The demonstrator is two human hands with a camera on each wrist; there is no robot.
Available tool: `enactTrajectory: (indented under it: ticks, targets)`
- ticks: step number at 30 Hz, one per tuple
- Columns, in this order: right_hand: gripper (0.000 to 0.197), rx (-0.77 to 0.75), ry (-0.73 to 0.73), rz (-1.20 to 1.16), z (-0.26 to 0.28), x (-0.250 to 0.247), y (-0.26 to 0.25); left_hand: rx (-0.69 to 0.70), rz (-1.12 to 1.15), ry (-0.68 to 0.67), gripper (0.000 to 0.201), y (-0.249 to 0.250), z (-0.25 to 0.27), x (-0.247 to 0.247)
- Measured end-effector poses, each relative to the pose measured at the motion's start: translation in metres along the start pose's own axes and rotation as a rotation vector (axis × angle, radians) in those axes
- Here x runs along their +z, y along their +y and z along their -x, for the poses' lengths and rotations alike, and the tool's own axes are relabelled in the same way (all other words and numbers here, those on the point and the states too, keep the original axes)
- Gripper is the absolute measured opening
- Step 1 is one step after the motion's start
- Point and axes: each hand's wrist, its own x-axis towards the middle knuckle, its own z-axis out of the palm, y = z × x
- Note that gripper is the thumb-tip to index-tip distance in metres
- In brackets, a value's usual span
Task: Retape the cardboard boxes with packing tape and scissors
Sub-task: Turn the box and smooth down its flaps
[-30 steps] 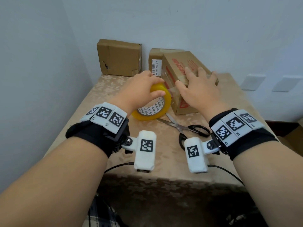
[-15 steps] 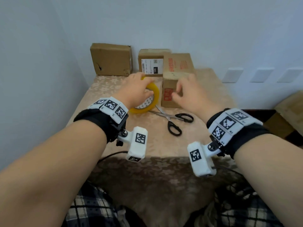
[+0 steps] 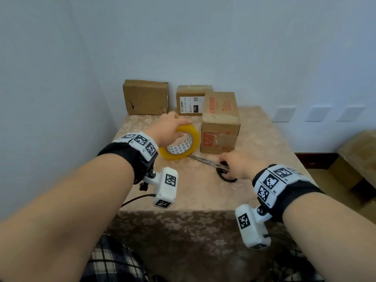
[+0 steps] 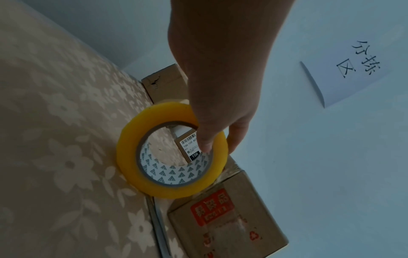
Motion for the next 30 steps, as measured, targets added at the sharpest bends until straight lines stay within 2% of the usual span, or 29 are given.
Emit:
enactTrajectory:
  ticks: [4, 6, 11, 13, 16, 17, 19, 24, 26, 30]
  targets:
    - [0.041, -0.042, 0.054, 0.023, 0.006, -0.01, 0.008, 0.014, 0.003, 0.009, 0.048, 0.001, 0.005, -0.002]
    - [0.036, -0.055, 0.084, -0.011, 0.018, -0.023, 0.018, 0.015, 0.012, 0.01, 0.048, 0.001, 0.006, -0.003]
    - [0.021, 0.008, 0.171, -0.36, 0.054, -0.053, 0.048, -0.007, 0.091, 0.026, 0.047, -0.003, 0.006, -0.004]
    - [0.017, 0.038, 0.347, -0.499, 0.056, -0.059, 0.049, -0.014, 0.096, 0.028, 0.048, -0.003, 0.006, -0.004]
    - [0.017, 0.059, 0.715, -0.672, 0.039, -0.065, 0.027, -0.015, 0.069, 0.02, 0.048, -0.002, 0.005, -0.003]
    - [0.018, 0.069, 0.776, -0.678, 0.031, -0.066, 0.015, -0.013, 0.068, 0.016, 0.048, -0.002, 0.004, -0.003]
    - [0.022, 0.071, 0.79, -0.655, 0.013, -0.065, -0.007, -0.003, 0.076, 0.018, 0.048, -0.002, 0.002, -0.001]
    - [0.028, -0.047, 0.66, -0.48, -0.014, -0.053, -0.044, 0.036, 0.082, 0.04, 0.048, -0.012, -0.001, 0.002]
    - [0.03, -0.036, 0.65, -0.417, -0.013, -0.05, -0.041, 0.045, 0.113, 0.052, 0.048, -0.018, 0.0, 0.003]
    - [0.034, 0.041, 0.688, -0.531, -0.012, -0.045, -0.012, 0.047, 0.165, 0.064, 0.047, -0.021, 0.003, 0.005]
